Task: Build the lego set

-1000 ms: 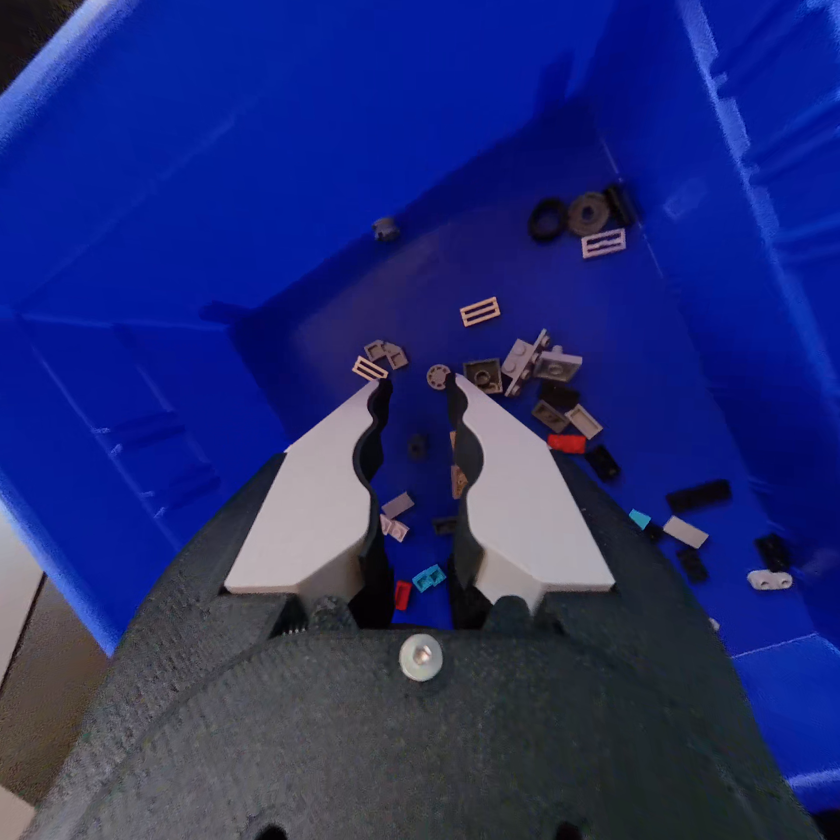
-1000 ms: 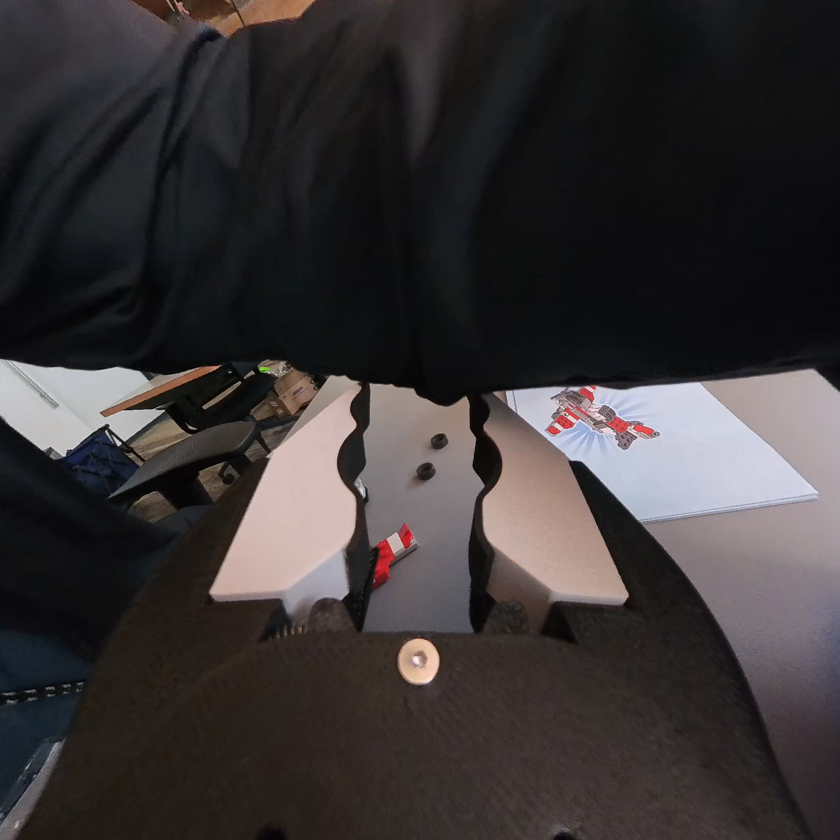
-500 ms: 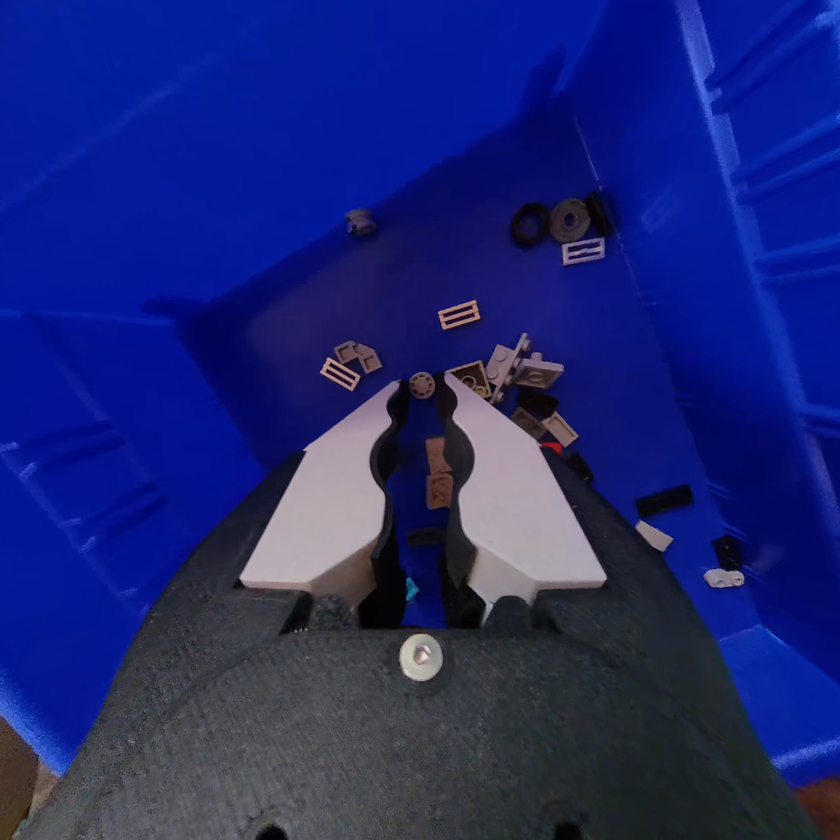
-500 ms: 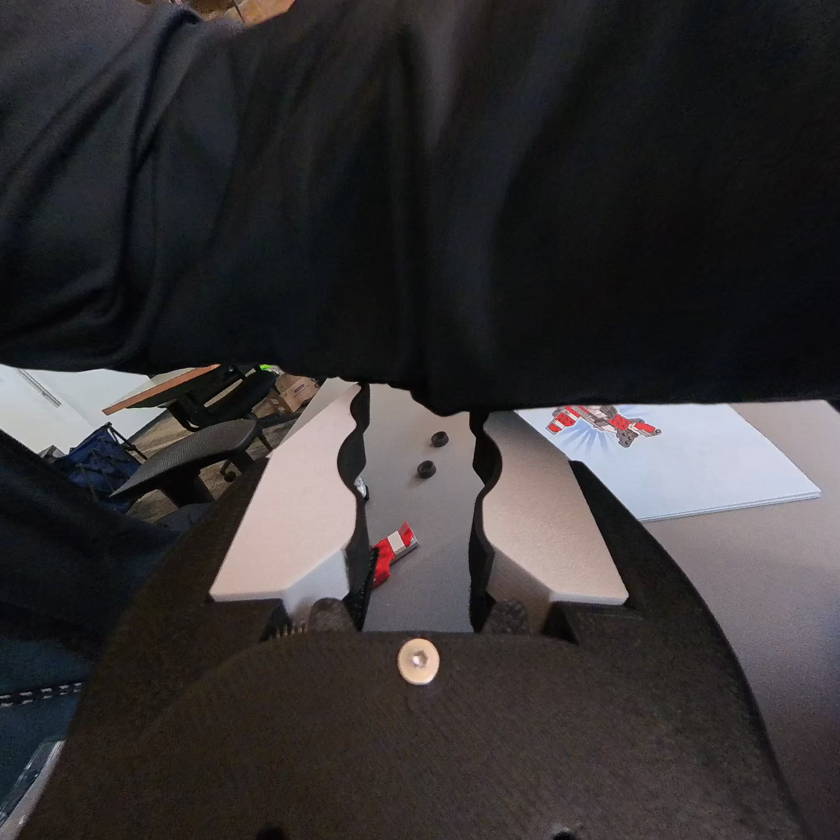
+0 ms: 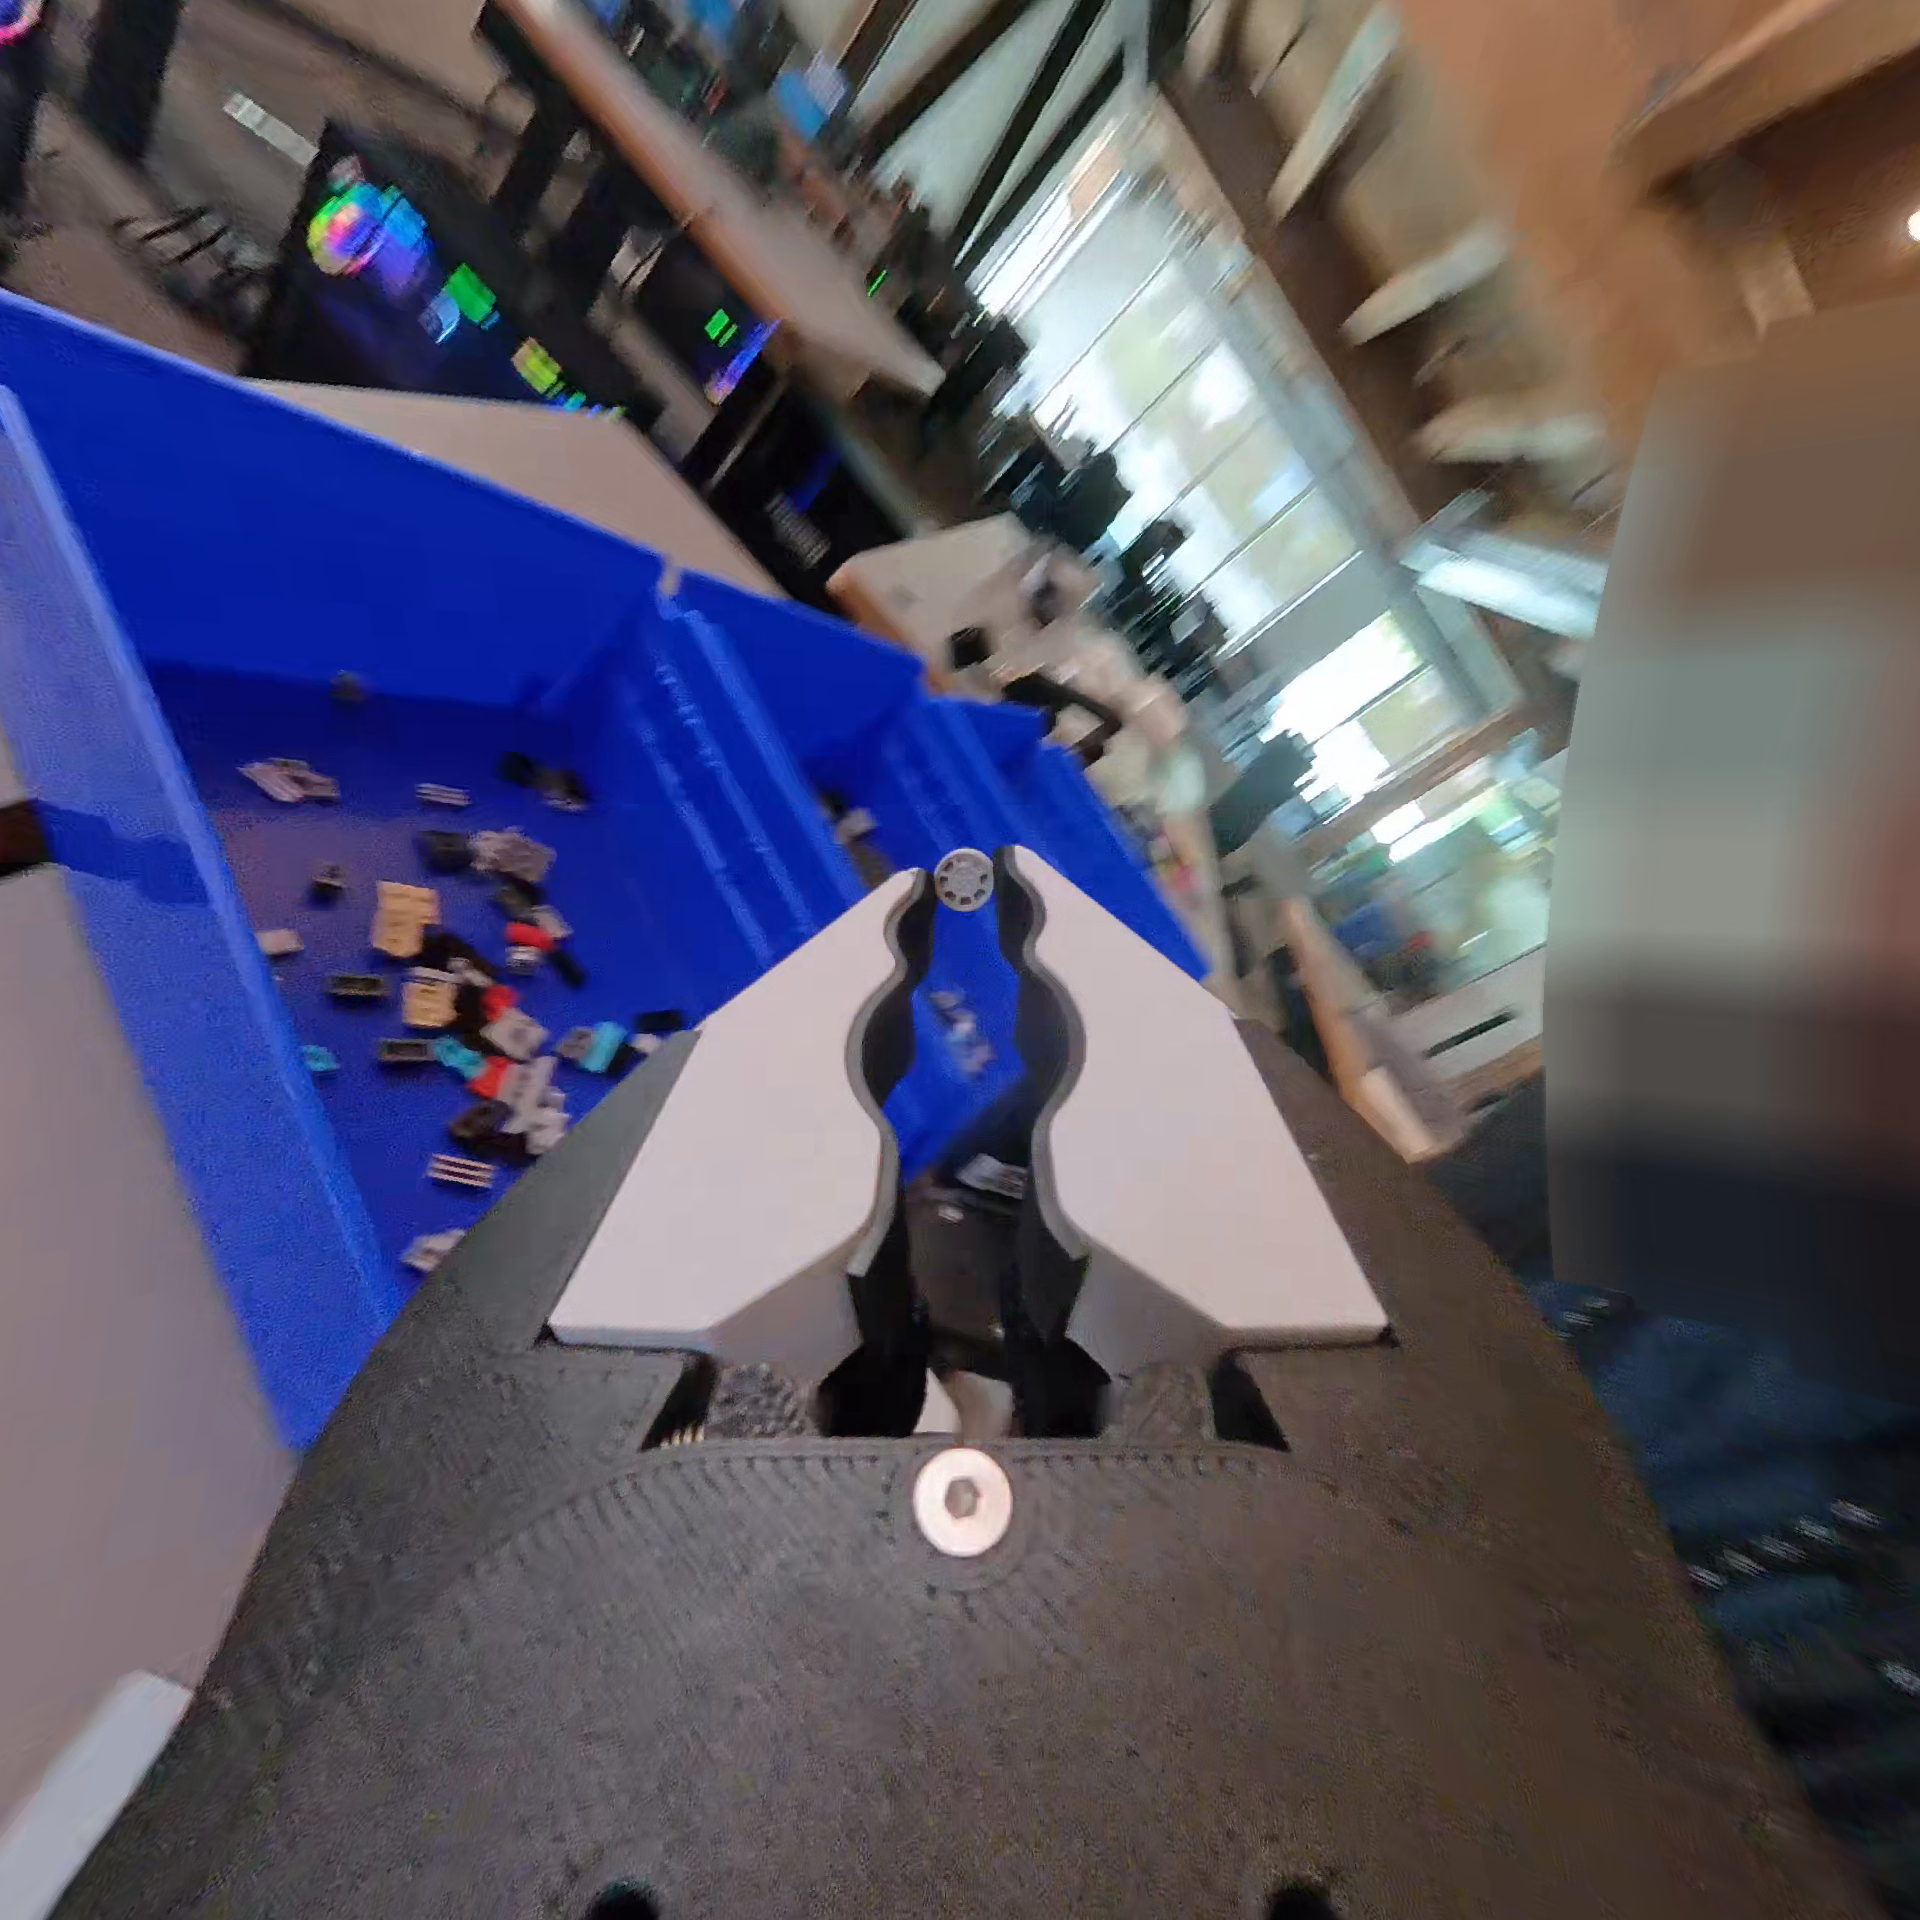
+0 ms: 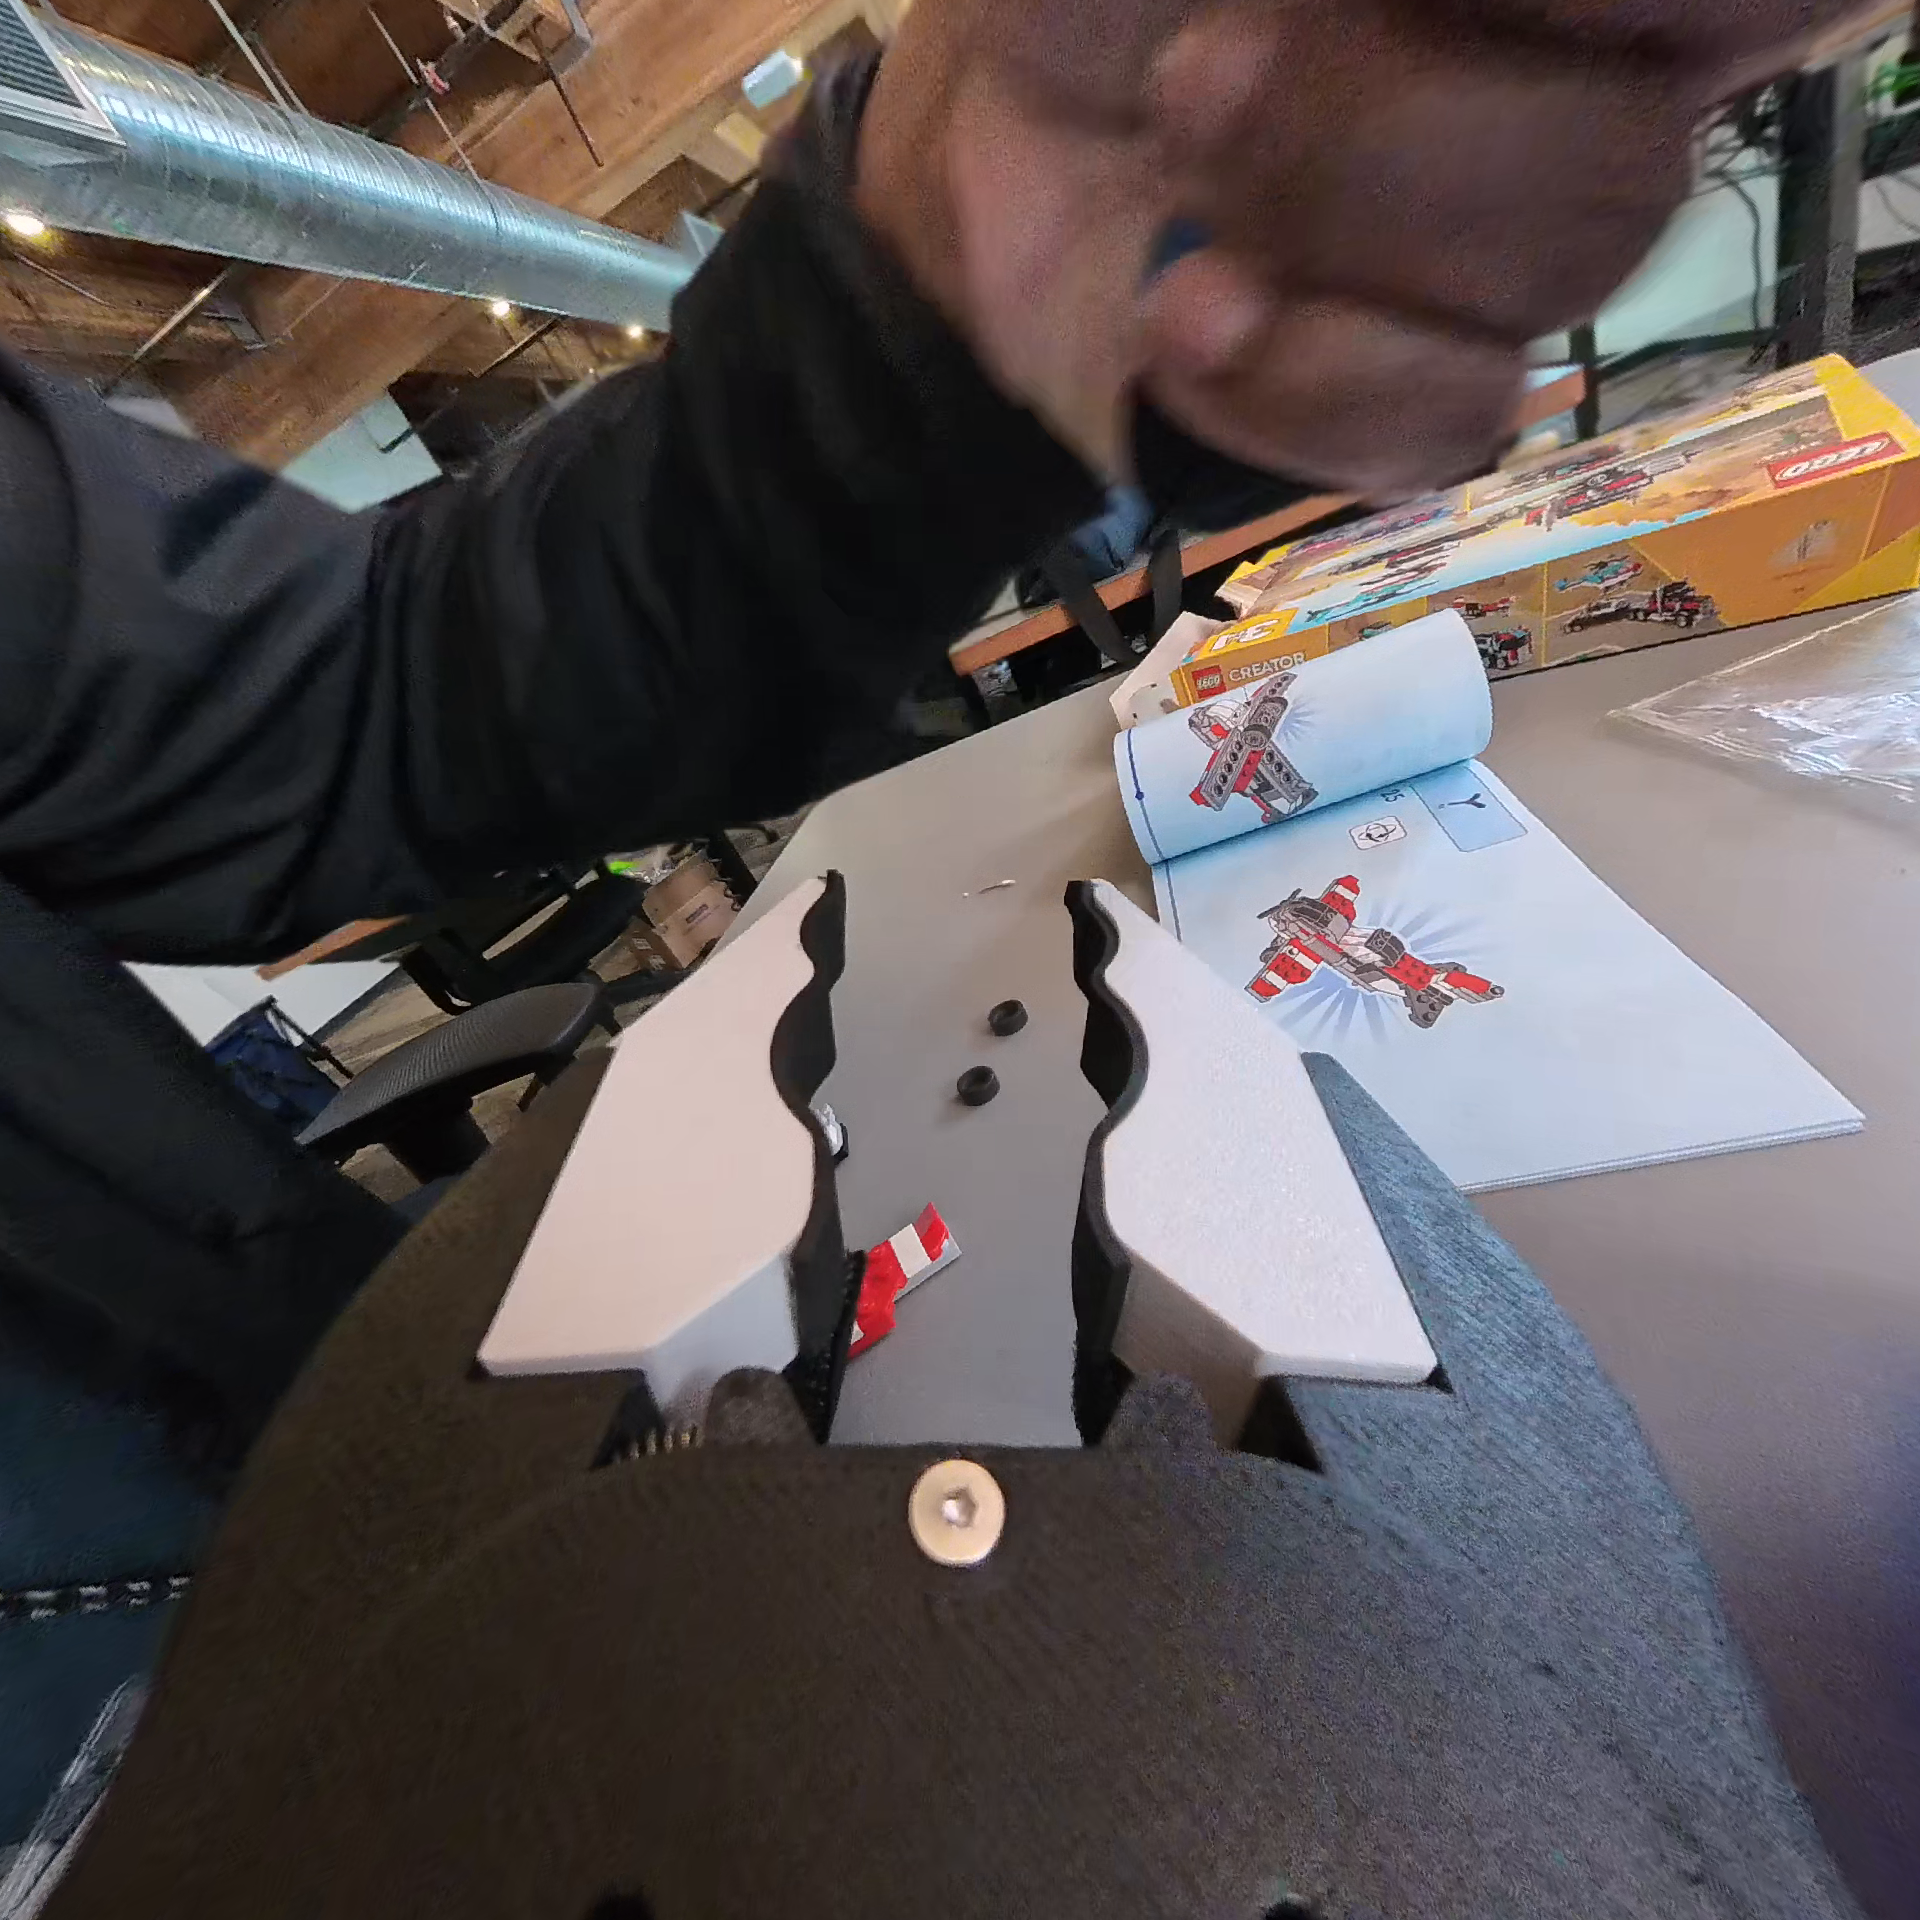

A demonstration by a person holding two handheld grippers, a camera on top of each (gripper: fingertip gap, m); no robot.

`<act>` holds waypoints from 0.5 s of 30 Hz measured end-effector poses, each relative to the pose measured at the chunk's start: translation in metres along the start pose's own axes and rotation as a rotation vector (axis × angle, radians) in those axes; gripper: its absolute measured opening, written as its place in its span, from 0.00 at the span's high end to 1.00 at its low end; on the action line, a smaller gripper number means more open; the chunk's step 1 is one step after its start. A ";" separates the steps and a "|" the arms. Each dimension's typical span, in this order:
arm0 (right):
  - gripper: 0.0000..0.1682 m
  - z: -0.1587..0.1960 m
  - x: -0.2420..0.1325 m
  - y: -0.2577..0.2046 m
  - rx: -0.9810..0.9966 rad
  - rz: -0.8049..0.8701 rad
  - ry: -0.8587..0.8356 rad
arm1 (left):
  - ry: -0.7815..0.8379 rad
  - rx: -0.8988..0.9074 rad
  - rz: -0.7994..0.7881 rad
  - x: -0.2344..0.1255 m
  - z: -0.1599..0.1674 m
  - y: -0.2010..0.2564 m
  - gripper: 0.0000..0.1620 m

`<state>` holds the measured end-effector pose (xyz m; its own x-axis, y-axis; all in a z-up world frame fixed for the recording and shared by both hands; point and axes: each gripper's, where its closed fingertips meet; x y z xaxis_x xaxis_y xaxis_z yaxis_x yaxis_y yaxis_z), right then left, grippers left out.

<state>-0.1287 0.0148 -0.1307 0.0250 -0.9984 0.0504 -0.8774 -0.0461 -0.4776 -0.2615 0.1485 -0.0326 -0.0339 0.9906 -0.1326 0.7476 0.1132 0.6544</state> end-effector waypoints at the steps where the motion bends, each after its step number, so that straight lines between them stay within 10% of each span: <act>1: 0.73 0.000 0.000 0.000 0.000 0.001 0.000 | 0.061 -0.027 0.051 -0.019 0.001 0.012 0.92; 10: 0.73 0.000 0.000 0.001 -0.017 0.020 0.003 | 0.345 -0.136 0.089 -0.144 0.052 0.049 0.93; 15: 0.74 -0.001 0.000 0.002 -0.035 0.040 0.008 | 0.123 -0.056 -0.344 -0.188 0.150 0.010 0.93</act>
<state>-0.1305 0.0150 -0.1311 -0.0141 -0.9992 0.0386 -0.8937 -0.0048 -0.4487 -0.1482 -0.0480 -0.1122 -0.3589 0.8953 -0.2639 0.6411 0.4419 0.6275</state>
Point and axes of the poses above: each gripper's, where its closed fingertips meet, x out along the fingers, z out of its underside, y = z × x across the jaws, and after that the axes turned 4 degrees about x, right-handed
